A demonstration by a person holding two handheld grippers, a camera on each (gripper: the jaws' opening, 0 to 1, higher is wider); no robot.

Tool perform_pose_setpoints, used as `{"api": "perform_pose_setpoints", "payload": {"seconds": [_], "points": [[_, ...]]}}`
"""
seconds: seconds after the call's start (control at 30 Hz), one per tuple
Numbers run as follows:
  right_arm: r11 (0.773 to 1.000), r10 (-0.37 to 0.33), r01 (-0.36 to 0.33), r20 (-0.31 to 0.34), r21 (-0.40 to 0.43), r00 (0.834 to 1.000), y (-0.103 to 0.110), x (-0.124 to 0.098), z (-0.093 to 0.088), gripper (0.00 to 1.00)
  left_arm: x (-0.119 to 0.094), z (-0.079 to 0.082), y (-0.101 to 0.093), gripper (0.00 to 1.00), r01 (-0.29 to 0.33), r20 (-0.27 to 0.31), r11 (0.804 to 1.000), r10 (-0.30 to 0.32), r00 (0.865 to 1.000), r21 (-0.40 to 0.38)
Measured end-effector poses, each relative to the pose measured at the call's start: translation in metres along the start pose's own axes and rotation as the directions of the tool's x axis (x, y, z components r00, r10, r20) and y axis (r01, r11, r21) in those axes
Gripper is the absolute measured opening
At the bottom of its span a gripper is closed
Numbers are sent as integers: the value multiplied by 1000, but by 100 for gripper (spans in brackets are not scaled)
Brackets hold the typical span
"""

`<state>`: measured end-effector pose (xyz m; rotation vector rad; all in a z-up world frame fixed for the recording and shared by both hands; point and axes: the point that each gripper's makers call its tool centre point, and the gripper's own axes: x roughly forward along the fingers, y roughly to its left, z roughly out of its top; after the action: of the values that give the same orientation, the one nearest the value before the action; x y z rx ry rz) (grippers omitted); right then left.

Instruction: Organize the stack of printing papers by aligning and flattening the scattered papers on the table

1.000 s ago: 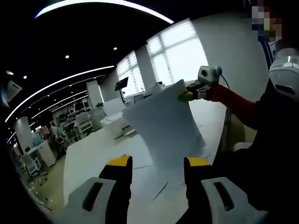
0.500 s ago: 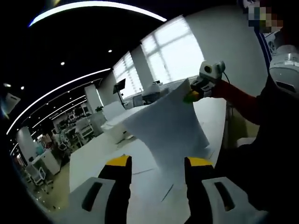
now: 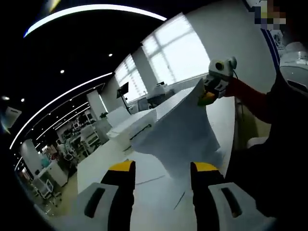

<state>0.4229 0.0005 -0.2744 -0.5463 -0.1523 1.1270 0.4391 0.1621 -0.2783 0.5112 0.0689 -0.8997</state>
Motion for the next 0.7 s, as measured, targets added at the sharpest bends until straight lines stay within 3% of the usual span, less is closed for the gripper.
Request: {"api": "perform_pose_setpoints", "payload": {"seconds": [0.7], "points": [[993, 121, -122, -29, -6, 992, 33, 15, 0, 0, 5, 16, 1, 52, -9, -14, 994, 11, 1000, 107]]}}
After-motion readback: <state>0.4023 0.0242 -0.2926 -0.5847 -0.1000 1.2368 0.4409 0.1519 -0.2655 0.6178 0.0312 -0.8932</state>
